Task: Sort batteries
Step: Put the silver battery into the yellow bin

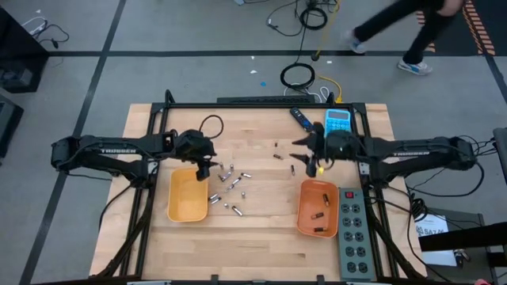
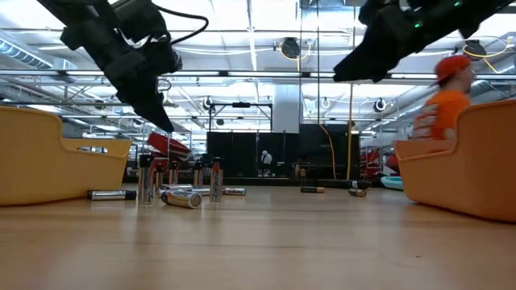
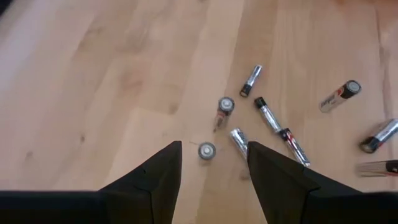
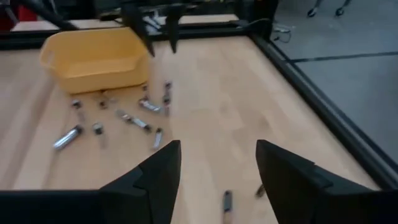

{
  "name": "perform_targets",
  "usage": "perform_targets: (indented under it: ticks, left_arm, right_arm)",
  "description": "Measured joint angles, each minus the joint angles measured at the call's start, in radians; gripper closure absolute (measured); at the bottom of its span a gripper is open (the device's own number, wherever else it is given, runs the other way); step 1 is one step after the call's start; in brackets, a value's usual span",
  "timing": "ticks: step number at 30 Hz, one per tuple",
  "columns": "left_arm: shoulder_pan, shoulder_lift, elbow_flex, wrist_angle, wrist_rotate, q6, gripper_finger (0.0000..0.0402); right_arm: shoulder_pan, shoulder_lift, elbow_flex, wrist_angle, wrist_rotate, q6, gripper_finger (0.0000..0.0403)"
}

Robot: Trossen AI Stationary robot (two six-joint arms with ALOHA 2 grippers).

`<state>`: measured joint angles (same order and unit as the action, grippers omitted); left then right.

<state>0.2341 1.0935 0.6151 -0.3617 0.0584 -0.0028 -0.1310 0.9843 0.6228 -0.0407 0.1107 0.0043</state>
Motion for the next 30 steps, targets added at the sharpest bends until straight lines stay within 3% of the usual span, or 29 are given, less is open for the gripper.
perform_targets:
  ticks: [5,12,18,25,30]
  left_arm:
    - [0.003,0.017,0.0,0.015,-0.003,0.101,0.021]
    - [0.026,0.136,0.0,0.099,-0.003,0.303,0.021]
    - [0.101,0.196,0.0,0.156,0.178,0.403,0.021]
    - [0.087,0.237,0.0,0.127,0.174,0.382,0.021]
    - [0.078,0.26,0.0,0.126,0.118,0.321,0.021]
  right_arm:
    - [-0.11,0.064,0.0,0.1,-0.035,-0.052,0.0207]
    - [-0.145,0.188,0.0,0.265,-0.112,-0.076,0.0207]
    - [-0.166,0.236,0.0,0.28,-0.124,-0.071,0.0207]
    - [-0.188,0.239,0.0,0.284,-0.125,-0.069,0.0207]
    - [-0.197,0.239,0.0,0.294,-0.125,-0.07,0.0207]
